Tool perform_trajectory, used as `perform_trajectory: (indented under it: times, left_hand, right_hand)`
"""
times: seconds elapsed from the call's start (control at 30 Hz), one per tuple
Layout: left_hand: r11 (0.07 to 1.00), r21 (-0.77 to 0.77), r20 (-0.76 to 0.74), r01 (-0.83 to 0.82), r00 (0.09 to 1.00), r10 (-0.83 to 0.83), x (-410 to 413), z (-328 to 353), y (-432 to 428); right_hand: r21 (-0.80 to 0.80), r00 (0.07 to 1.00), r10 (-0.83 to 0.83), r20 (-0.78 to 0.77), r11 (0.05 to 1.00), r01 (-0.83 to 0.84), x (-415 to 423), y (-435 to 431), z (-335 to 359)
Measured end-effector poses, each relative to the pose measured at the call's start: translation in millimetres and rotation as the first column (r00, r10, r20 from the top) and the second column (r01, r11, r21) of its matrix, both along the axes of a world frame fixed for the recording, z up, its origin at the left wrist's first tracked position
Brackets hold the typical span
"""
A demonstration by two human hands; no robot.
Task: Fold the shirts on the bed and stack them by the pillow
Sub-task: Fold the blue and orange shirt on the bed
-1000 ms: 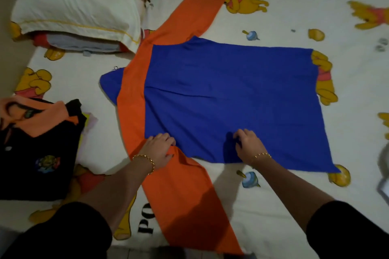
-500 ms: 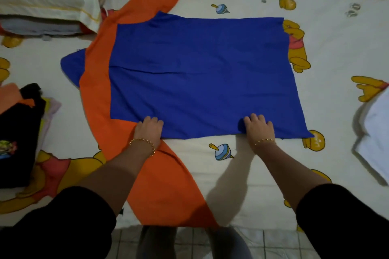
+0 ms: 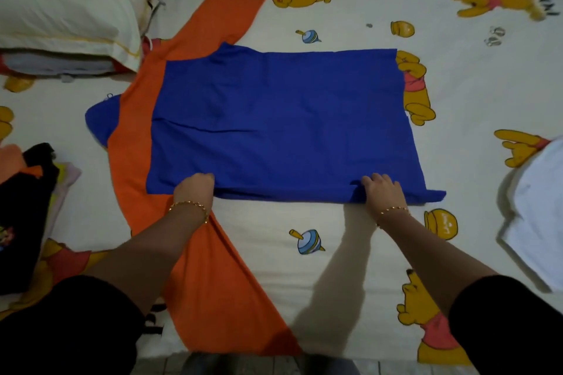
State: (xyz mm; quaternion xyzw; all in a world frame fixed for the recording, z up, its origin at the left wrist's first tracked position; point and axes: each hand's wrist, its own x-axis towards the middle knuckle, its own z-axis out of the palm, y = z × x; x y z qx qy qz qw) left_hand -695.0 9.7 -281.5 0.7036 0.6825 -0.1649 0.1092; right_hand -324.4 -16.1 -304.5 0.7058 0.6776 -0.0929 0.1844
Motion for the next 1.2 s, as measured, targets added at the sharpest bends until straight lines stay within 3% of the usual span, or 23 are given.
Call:
perform_trajectory:
  times: [0.33, 0.5, 0.57, 0.63, 0.7, 0.8, 1.1, 1.2]
  left_hand:
    - [0.976, 0.074, -0.16, 0.205, 0.968, -0.192, 6, 11, 153]
    - [0.973, 0.074, -0.191, 0.219, 0.961, -0.202, 8, -1, 198]
    - [0.985, 0.05, -0.101, 0.165, 0.982, -0.159, 3, -11, 203]
    - [0.998, 0.024, 0.104, 0.063, 0.992, -0.065, -5, -23, 206]
    - [0.999, -0.015, 0.319, -0.029, 0.947, 0.032, -12, -27, 202]
    - [0.992, -0.072, 0.473, -0.105, 0.872, 0.127, -28, -23, 188]
    - [0.988, 0.132, 0.512, -0.08, 0.859, 0.001, -106, -9, 145]
    - [0.994, 0.106, 0.477, -0.012, 0.878, -0.04, -134, 0, 136]
  right_hand:
    - [0.147, 0.999, -0.009, 0.039, 0.989, 0.003, 4, 128, 7]
    - [0.221, 0.998, -0.063, 0.024, 0.974, 0.056, 3, 170, -2]
    - [0.244, 0.996, -0.088, -0.013, 0.966, 0.088, 3, 177, -6]
    - [0.242, 0.994, -0.096, -0.061, 0.964, 0.108, 2, 181, -12]
    - [0.224, 0.989, -0.114, -0.094, 0.965, 0.133, -2, 180, -16]
    - [0.259, 0.982, -0.102, -0.159, 0.956, 0.141, -13, 177, -16]
    - [0.302, 0.915, 0.128, -0.382, 0.953, -0.007, -144, 166, -1]
    - [0.307, 0.884, 0.239, -0.402, 0.945, -0.116, -201, 161, -1]
